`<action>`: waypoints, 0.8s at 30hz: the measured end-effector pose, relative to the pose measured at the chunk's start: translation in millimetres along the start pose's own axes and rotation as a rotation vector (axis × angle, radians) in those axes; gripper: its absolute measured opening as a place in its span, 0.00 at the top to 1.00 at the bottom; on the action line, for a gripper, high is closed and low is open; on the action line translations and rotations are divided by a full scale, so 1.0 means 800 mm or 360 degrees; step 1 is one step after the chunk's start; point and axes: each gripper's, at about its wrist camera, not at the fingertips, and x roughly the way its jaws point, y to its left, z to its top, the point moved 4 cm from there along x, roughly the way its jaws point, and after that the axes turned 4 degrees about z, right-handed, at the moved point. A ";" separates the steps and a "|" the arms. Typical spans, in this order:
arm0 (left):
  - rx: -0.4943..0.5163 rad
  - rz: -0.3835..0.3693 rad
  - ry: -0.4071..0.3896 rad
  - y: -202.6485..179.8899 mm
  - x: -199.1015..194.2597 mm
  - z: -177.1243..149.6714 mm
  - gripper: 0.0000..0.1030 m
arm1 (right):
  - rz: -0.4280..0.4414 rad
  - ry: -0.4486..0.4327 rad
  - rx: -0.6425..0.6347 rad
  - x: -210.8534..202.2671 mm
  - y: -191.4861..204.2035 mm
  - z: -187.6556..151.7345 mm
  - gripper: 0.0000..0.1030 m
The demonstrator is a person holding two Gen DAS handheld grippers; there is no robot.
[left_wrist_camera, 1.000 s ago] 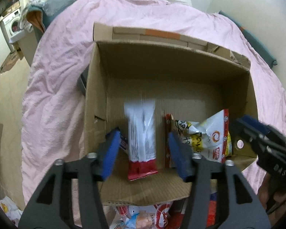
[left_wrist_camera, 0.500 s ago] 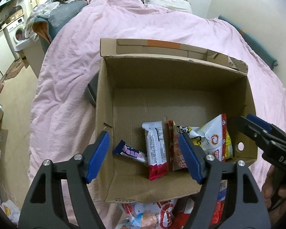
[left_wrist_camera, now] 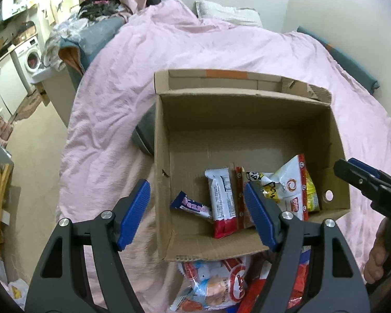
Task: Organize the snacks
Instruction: 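Withdraw both tools from the box back toward the snack pile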
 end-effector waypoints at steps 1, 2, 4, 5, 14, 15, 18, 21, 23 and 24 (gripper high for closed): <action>0.0002 0.0008 -0.0016 0.001 -0.005 -0.001 0.30 | 0.0004 -0.0008 -0.0007 -0.006 0.002 -0.001 0.27; 0.0002 0.0012 -0.0032 0.003 -0.010 -0.002 0.30 | 0.0012 -0.0013 -0.0013 -0.009 0.005 -0.001 0.27; -0.0009 0.0013 -0.0054 0.005 -0.019 -0.005 0.30 | 0.0016 -0.0027 -0.0029 -0.018 0.010 -0.003 0.27; -0.0018 0.0010 -0.0066 0.007 -0.025 -0.007 0.30 | 0.0016 -0.0039 -0.0039 -0.023 0.013 -0.003 0.27; -0.0030 -0.0038 -0.0149 0.011 -0.065 -0.028 0.13 | 0.0016 -0.0117 -0.0010 -0.062 0.027 -0.022 0.27; -0.0027 -0.0047 -0.0154 0.011 -0.070 -0.032 0.13 | 0.0013 -0.0111 0.0001 -0.065 0.027 -0.027 0.27; -0.0030 -0.0051 -0.0150 0.011 -0.079 -0.042 0.13 | 0.0023 -0.0086 0.0027 -0.070 0.025 -0.037 0.27; -0.0064 -0.0039 -0.0129 0.017 -0.084 -0.054 0.13 | 0.0041 -0.0051 0.0067 -0.076 0.022 -0.051 0.27; -0.0085 -0.0031 -0.0119 0.023 -0.087 -0.061 0.13 | 0.0026 -0.0038 0.0073 -0.080 0.021 -0.060 0.27; -0.0090 -0.0028 -0.0109 0.024 -0.087 -0.063 0.13 | 0.0031 -0.0030 0.0077 -0.081 0.020 -0.063 0.27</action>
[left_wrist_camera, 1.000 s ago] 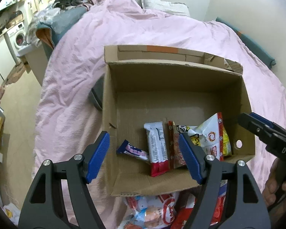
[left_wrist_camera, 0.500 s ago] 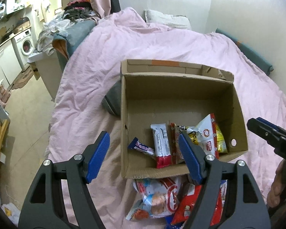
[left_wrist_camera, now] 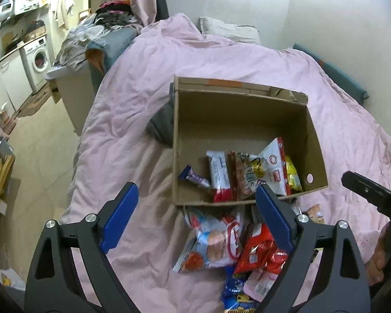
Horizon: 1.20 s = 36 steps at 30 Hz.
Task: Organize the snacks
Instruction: 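Withdraw both tools from the box back toward the snack pile, then grasp the red snack bag with the right tool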
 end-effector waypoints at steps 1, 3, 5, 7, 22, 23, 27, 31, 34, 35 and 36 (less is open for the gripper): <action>-0.0003 0.0012 0.0012 0.003 -0.001 -0.005 0.13 | 0.0005 0.0007 0.0002 -0.002 0.000 -0.004 0.27; -0.0003 0.0025 0.0024 0.006 -0.003 -0.011 0.13 | -0.0001 0.0020 -0.0007 -0.005 0.001 -0.012 0.27; -0.0005 0.0019 0.0048 0.008 -0.004 -0.020 0.13 | 0.0006 0.0044 -0.0005 -0.008 0.002 -0.020 0.27; -0.0003 0.0017 0.0077 0.009 -0.004 -0.029 0.13 | 0.0019 0.0062 0.0008 -0.011 0.001 -0.028 0.27; -0.0129 0.0032 0.0236 0.031 0.003 -0.069 0.13 | 0.0259 0.0416 0.0457 0.014 -0.045 -0.088 0.27; -0.0141 0.0030 0.0243 0.034 0.004 -0.069 0.13 | 0.0291 0.0449 0.0476 0.021 -0.041 -0.091 0.27; -0.0191 0.0024 0.0266 0.041 0.005 -0.070 0.13 | 0.0417 0.0564 0.0586 0.053 -0.025 -0.101 0.27; -0.0210 0.0051 0.0266 0.044 0.005 -0.067 0.13 | 0.0437 0.0618 0.0730 0.092 -0.016 -0.105 0.27; -0.0226 0.0034 0.0271 0.043 0.006 -0.065 0.13 | 0.0443 0.0692 0.0843 0.125 -0.009 -0.117 0.27; -0.0224 0.0031 0.0271 0.041 0.007 -0.064 0.13 | 0.0435 0.0721 0.0865 0.136 -0.006 -0.122 0.28; -0.0219 0.0033 0.0271 0.040 0.007 -0.064 0.13 | 0.0430 0.0745 0.0876 0.144 -0.004 -0.126 0.29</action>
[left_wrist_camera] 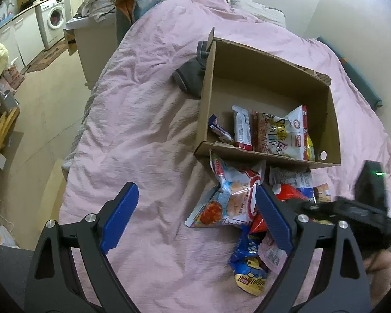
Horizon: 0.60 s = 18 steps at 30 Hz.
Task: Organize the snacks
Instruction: 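Grasp the red snack bag with the right tool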
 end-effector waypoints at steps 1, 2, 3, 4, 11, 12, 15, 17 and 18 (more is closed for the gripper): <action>0.0005 0.0001 0.0001 -0.001 0.001 0.000 0.13 | -0.0015 0.0012 0.0007 0.009 -0.002 -0.001 0.32; 0.0008 0.0001 0.0005 -0.003 0.002 0.000 0.13 | -0.0022 0.0017 0.0006 0.011 -0.002 -0.002 0.37; 0.0009 0.0002 0.0010 -0.003 0.003 0.000 0.13 | -0.0028 0.0025 0.0003 0.013 -0.002 -0.003 0.41; 0.0009 0.0001 0.0015 -0.004 0.004 0.000 0.13 | -0.0035 0.0041 -0.0008 0.013 -0.001 -0.005 0.46; -0.0003 -0.0013 0.0032 -0.007 0.008 0.002 0.13 | 0.0045 0.0013 -0.0148 -0.034 0.029 -0.022 0.57; -0.0010 -0.0017 0.0033 -0.007 0.007 0.003 0.13 | 0.0056 0.0009 -0.0173 -0.044 0.033 -0.025 0.58; -0.0033 -0.0022 0.0045 -0.006 0.009 0.004 0.13 | 0.0022 -0.0038 -0.0273 -0.075 0.037 -0.028 0.60; -0.0043 -0.0037 0.0060 -0.005 0.011 0.003 0.13 | 0.0011 -0.0077 -0.0329 -0.093 0.041 -0.026 0.63; -0.0043 -0.0044 0.0065 -0.006 0.011 0.003 0.13 | 0.0015 -0.0104 -0.0369 -0.103 0.044 -0.024 0.64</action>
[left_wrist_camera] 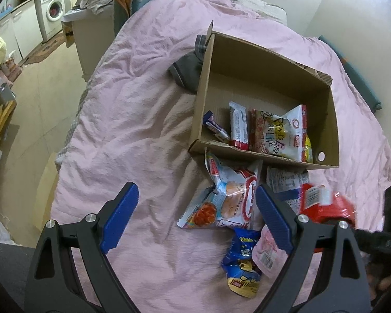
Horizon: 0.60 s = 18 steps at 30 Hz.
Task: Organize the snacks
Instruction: 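Grasp the red snack bag with the right tool, then grasp the white-and-blue shrimp chip bag with the left tool while the right tool holds the red bag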
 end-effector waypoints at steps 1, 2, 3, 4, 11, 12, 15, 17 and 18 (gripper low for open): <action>0.0001 0.0000 0.0001 0.000 0.000 0.000 0.13 | 0.0004 -0.0045 -0.0052 -0.011 0.005 0.005 0.64; 0.0002 0.0006 -0.0001 0.001 0.001 0.000 0.13 | -0.0001 -0.0095 -0.0096 -0.022 0.008 0.010 0.64; 0.0000 0.0012 -0.0003 0.002 0.001 0.000 0.13 | 0.0003 -0.0127 -0.0114 -0.030 0.010 0.014 0.65; -0.0011 0.0023 -0.0009 0.004 0.002 0.000 0.13 | 0.0020 -0.0192 -0.0130 -0.040 0.012 0.020 0.65; -0.0097 0.0053 0.0056 0.018 0.020 -0.001 0.13 | 0.0113 -0.0342 -0.0056 -0.052 -0.005 0.028 0.65; -0.0094 0.0049 0.0071 0.017 0.024 -0.002 0.13 | 0.0102 -0.0349 -0.0059 -0.053 -0.004 0.029 0.65; -0.0098 0.0031 0.0134 0.013 0.038 -0.007 0.13 | 0.0052 -0.0366 -0.0065 -0.058 -0.008 0.027 0.65; -0.0086 0.0037 0.0187 0.008 0.052 -0.009 0.13 | 0.0025 -0.0360 -0.0035 -0.055 -0.015 0.029 0.65; -0.0084 0.0031 0.0211 0.005 0.058 -0.011 0.13 | 0.0026 -0.0349 -0.0016 -0.055 -0.022 0.028 0.65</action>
